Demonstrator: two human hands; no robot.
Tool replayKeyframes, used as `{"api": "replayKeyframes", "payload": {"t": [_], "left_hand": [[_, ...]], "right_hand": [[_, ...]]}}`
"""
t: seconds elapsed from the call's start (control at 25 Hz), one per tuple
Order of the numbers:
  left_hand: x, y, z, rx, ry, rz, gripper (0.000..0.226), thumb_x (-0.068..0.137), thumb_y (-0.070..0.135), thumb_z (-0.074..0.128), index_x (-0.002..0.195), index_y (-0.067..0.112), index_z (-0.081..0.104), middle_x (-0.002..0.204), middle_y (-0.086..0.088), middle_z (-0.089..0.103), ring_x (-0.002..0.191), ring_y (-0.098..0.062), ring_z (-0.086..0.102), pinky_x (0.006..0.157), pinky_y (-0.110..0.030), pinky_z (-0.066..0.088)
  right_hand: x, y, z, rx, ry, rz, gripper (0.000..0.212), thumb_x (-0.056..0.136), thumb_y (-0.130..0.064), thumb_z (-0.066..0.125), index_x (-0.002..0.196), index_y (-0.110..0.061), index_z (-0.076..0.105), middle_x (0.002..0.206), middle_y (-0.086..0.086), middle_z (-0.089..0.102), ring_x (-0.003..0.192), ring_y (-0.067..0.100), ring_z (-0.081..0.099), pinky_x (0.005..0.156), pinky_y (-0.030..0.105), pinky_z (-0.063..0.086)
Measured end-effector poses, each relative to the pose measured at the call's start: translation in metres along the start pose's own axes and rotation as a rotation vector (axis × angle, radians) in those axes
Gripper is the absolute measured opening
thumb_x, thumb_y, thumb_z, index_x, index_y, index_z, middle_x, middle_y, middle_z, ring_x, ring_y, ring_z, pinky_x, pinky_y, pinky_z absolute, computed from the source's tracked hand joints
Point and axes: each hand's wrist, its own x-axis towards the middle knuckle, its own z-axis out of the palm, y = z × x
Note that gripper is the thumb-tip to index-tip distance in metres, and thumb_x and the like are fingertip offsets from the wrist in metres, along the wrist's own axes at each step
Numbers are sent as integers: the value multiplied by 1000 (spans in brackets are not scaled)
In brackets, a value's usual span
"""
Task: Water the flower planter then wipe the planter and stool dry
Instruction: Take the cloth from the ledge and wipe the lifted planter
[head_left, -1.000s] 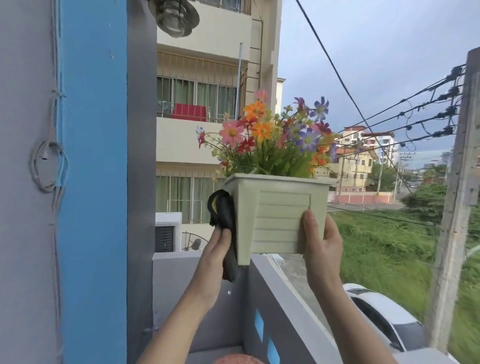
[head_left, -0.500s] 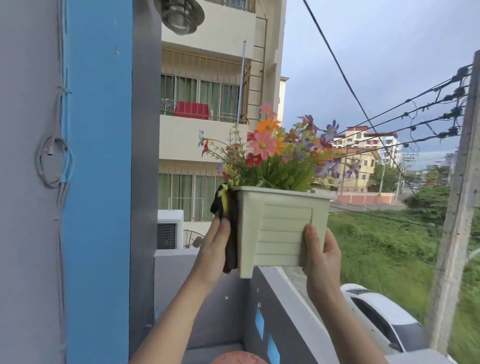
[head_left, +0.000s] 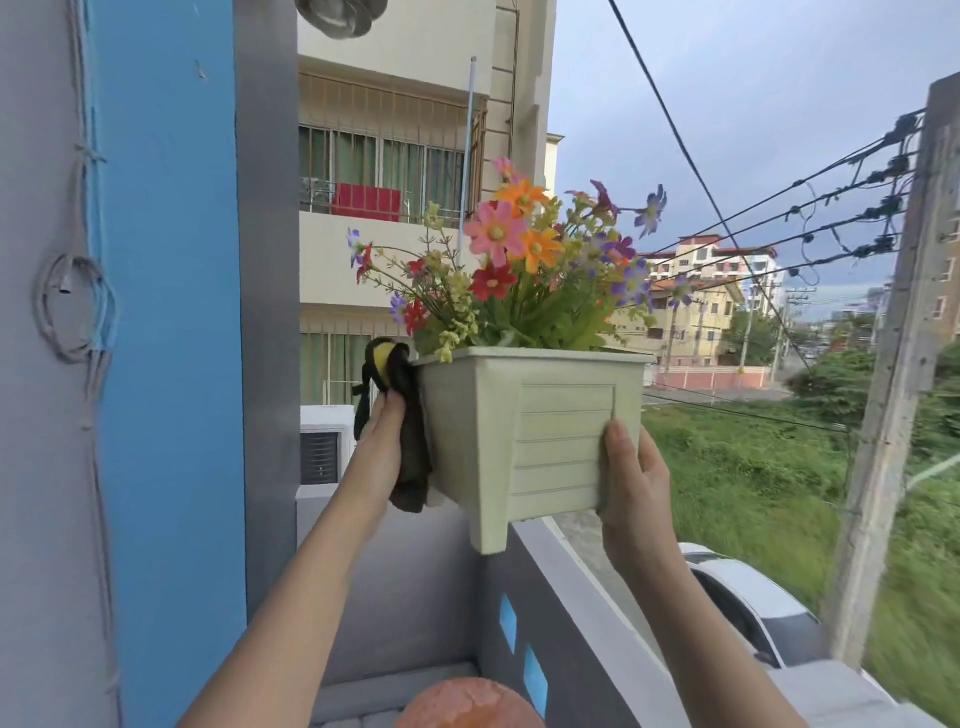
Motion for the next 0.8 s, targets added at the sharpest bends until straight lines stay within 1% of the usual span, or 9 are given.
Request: {"api": "replayKeyframes", "payload": {"t": [0.12, 0.24, 0.32, 0.4, 0.44, 0.56, 0.68, 0.76, 0.8], "left_hand": [[-8, 4, -1, -121, -73, -91, 33, 93, 50, 39, 106, 30, 62, 92, 4, 73, 82, -11, 68, 70, -30, 52], [-10, 2, -4, 15, -83, 50, 35, 72, 44, 63, 103, 29, 60, 101, 8, 71, 98, -13, 65, 80, -28, 51], [-10, 1, -9, 47, -53, 132, 38, 68, 39, 76, 101, 26, 61, 95, 11, 71, 98, -12, 65, 86, -32, 50], [-11, 0, -13, 73, -1, 193, 33, 68, 39, 73, 96, 26, 61, 84, 17, 71, 87, -4, 65, 83, -30, 49], [-13, 0, -14, 86, 25, 217, 31, 68, 39, 70, 94, 26, 61, 79, 19, 70, 82, 0, 65, 79, -28, 48], [-20, -2, -13, 80, 77, 263, 27, 70, 38, 72, 92, 26, 62, 77, 20, 70, 77, 1, 64, 73, -24, 46], [-26, -3, -9, 65, 126, 263, 16, 78, 28, 73, 89, 23, 62, 77, 13, 70, 78, -4, 64, 76, -28, 48], [-27, -3, -8, 103, 141, 278, 16, 78, 28, 73, 88, 22, 62, 83, 5, 70, 82, -11, 65, 79, -32, 51], [-26, -4, -7, 137, 146, 291, 19, 76, 33, 75, 87, 22, 62, 85, 3, 70, 85, -14, 65, 81, -35, 52]], "right_hand": [[5, 6, -4, 53, -34, 66, 74, 53, -73, 74, 103, -20, 68, 96, 3, 73, 87, 19, 67, 69, 35, 54], [7, 8, -7, -88, -52, 144, 79, 60, -79, 63, 110, -18, 64, 101, 6, 73, 92, 25, 68, 72, 43, 55], [11, 2, -9, -251, -78, 215, 64, 72, -81, 46, 102, -27, 64, 91, 3, 71, 81, 25, 64, 71, 46, 53], [14, -4, -10, -401, -156, 326, 54, 80, -74, 31, 94, -30, 59, 74, 1, 55, 64, 17, 48, 61, 32, 44], [13, -7, -9, -432, -187, 395, 53, 80, -72, 27, 97, -32, 57, 74, -1, 51, 65, 13, 44, 58, 26, 41], [11, -4, 1, -242, -131, 499, 47, 80, -69, 32, 111, -39, 51, 90, -7, 58, 78, 12, 52, 49, 19, 49], [8, 0, 9, -102, 12, 441, 28, 96, -48, 39, 117, -30, 37, 90, -3, 59, 61, 9, 60, 44, 22, 53], [-2, 8, 12, -91, 49, 366, 25, 96, -43, 43, 117, -31, 37, 98, -3, 62, 57, 1, 62, 48, 25, 54], [-7, 14, 13, -67, 15, 330, 33, 94, -50, 45, 120, -31, 40, 105, -11, 63, 66, -3, 64, 57, 27, 55]]}}
